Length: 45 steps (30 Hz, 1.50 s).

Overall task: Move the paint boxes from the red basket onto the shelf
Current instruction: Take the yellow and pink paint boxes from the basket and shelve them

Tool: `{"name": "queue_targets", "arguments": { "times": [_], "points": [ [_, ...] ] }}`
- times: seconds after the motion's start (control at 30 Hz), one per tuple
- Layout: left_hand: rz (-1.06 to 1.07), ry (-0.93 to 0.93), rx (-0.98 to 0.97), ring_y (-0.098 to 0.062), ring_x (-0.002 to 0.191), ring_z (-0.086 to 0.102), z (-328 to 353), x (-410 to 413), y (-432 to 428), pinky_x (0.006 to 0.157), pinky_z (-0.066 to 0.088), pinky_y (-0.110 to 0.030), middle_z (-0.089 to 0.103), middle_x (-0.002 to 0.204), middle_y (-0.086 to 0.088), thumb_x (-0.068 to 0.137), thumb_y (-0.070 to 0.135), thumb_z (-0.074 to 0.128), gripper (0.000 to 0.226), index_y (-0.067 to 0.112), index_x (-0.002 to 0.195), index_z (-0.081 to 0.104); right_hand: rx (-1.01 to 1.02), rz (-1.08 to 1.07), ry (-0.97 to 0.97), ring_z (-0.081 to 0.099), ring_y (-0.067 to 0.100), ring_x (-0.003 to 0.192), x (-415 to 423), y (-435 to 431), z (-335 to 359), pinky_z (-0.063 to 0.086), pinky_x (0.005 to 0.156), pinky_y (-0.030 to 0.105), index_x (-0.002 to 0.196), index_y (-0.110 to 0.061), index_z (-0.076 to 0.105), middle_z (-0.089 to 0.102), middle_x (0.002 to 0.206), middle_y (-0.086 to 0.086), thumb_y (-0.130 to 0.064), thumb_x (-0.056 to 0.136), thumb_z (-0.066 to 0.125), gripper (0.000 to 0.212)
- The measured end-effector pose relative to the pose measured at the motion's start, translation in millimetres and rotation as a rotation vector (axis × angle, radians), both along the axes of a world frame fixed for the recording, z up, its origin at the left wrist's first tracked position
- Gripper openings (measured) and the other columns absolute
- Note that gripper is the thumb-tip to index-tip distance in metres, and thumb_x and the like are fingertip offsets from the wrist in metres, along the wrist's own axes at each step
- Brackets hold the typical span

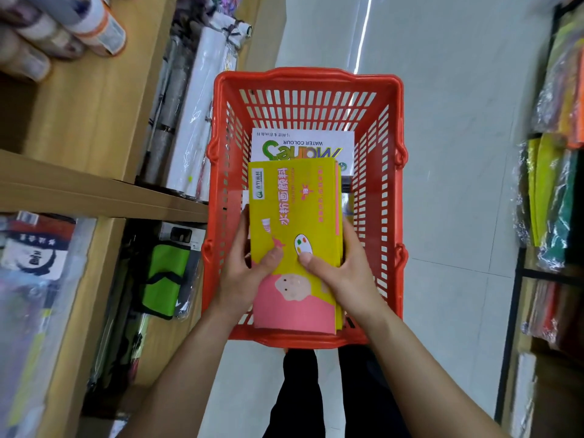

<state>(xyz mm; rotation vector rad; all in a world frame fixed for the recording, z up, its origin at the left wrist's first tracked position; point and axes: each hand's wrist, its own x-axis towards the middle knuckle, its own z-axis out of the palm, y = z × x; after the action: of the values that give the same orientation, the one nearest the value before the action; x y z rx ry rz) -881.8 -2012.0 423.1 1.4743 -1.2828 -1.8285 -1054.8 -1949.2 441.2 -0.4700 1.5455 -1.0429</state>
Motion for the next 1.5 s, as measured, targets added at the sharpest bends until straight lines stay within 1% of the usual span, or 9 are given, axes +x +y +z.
{"name": "queue_targets", "arguments": {
  "times": [0.2, 0.3, 0.53, 0.87, 0.93, 1.03, 1.17, 1.3, 1.5],
  "points": [
    [0.011, -0.163, -0.079, -0.005, 0.128, 0.059, 6.0, 24.7, -9.4, 0.107, 0.049, -0.041, 0.06, 0.142, 0.017, 0.076, 0.049, 0.079, 0.092, 0.045, 0.154, 0.031, 0.171, -0.004, 0.042, 0.055, 0.013, 0.137, -10.1, -2.6, -42.1, 0.041, 0.115, 0.037, 0.156, -0.03, 0.043, 0.056, 0.141, -0.013, -0.064, 0.086, 0.058, 0.079],
    [-0.031, -0.25, -0.116, 0.002, 0.129, 0.055, 8.2, 25.4, -6.3, 0.11, 0.046, -0.042, 0.058, 0.14, 0.027, 0.073, 0.057, 0.077, 0.096, 0.048, 0.155, 0.028, 0.403, 0.096, 0.32, 0.045, 0.03, 0.143, -26.9, -3.5, -83.2, 0.034, 0.116, 0.042, 0.159, -0.02, 0.036, 0.045, 0.153, 0.01, -0.046, 0.104, 0.047, 0.062],
    [-0.062, -0.34, -0.195, -0.014, 0.134, 0.053, 39.2, 25.5, -6.4, 0.106, 0.049, -0.049, 0.055, 0.147, 0.007, 0.07, 0.062, 0.076, 0.098, 0.06, 0.151, 0.021, 0.529, 0.187, 0.368, 0.023, 0.041, 0.155, -12.0, -3.9, -127.2, 0.024, 0.126, 0.052, 0.163, -0.003, 0.011, 0.021, 0.167, 0.023, -0.032, 0.095, 0.069, 0.093],
    [0.1, -0.489, -0.212, 0.022, 0.104, 0.058, 81.3, 85.5, -18.0, 0.066, 0.053, -0.01, 0.055, 0.123, 0.044, 0.071, 0.064, 0.076, 0.094, 0.068, 0.147, 0.02, 0.567, 0.303, 0.387, -0.002, 0.036, 0.161, 0.6, -2.5, -133.3, 0.01, 0.131, 0.048, 0.164, -0.006, -0.009, -0.009, 0.174, 0.017, -0.04, 0.091, 0.076, 0.118],
    [0.132, -0.492, -0.187, 0.017, 0.104, 0.061, 83.3, 95.3, -15.6, 0.072, 0.056, -0.024, 0.056, 0.12, 0.048, 0.069, 0.064, 0.075, 0.095, 0.065, 0.148, 0.022, 0.562, 0.23, 0.344, 0.018, 0.037, 0.159, -2.8, -3.9, -137.0, 0.027, 0.127, 0.053, 0.164, -0.007, 0.005, 0.016, 0.171, 0.019, -0.032, 0.088, 0.079, 0.109],
    [0.19, -0.453, -0.135, 0.001, 0.105, 0.069, 81.1, 102.5, -11.8, 0.077, 0.062, -0.041, 0.062, 0.128, 0.033, 0.07, 0.062, 0.078, 0.093, 0.065, 0.147, 0.026, 0.555, 0.084, 0.252, 0.063, 0.037, 0.127, -15.2, -0.8, -141.6, 0.051, 0.107, 0.056, 0.145, -0.02, 0.033, 0.064, 0.125, 0.001, -0.028, 0.087, 0.078, 0.074],
    [0.175, -0.453, -0.128, 0.011, 0.093, 0.069, 73.5, 94.3, -8.6, 0.058, 0.055, -0.012, 0.063, 0.112, 0.044, 0.077, 0.054, 0.08, 0.089, 0.065, 0.147, 0.026, 0.502, 0.177, 0.278, 0.044, 0.033, 0.147, -16.3, -2.9, -138.7, 0.035, 0.122, 0.057, 0.159, -0.022, 0.026, 0.046, 0.159, 0.006, -0.076, 0.071, 0.072, 0.112],
    [0.159, -0.478, -0.111, 0.018, 0.094, 0.063, 65.1, 80.2, -7.9, 0.055, 0.051, -0.007, 0.065, 0.11, 0.039, 0.074, 0.056, 0.074, 0.09, 0.064, 0.148, 0.023, 0.584, 0.373, 0.495, 0.017, 0.042, 0.158, -8.0, -7.7, -145.9, 0.021, 0.128, 0.055, 0.166, -0.011, 0.002, 0.011, 0.173, 0.019, -0.079, 0.08, 0.063, 0.125],
    [0.115, -0.563, -0.145, 0.025, 0.096, 0.057, 56.3, 73.8, -4.7, 0.068, 0.047, -0.019, 0.062, 0.124, 0.027, 0.072, 0.065, 0.074, 0.091, 0.068, 0.146, 0.022, 0.52, 0.377, 0.611, 0.055, 0.042, 0.133, -5.4, -15.2, -141.1, 0.053, 0.105, 0.051, 0.158, -0.008, 0.026, 0.043, 0.155, 0.023, -0.051, 0.085, 0.072, 0.096]
  ]
}}
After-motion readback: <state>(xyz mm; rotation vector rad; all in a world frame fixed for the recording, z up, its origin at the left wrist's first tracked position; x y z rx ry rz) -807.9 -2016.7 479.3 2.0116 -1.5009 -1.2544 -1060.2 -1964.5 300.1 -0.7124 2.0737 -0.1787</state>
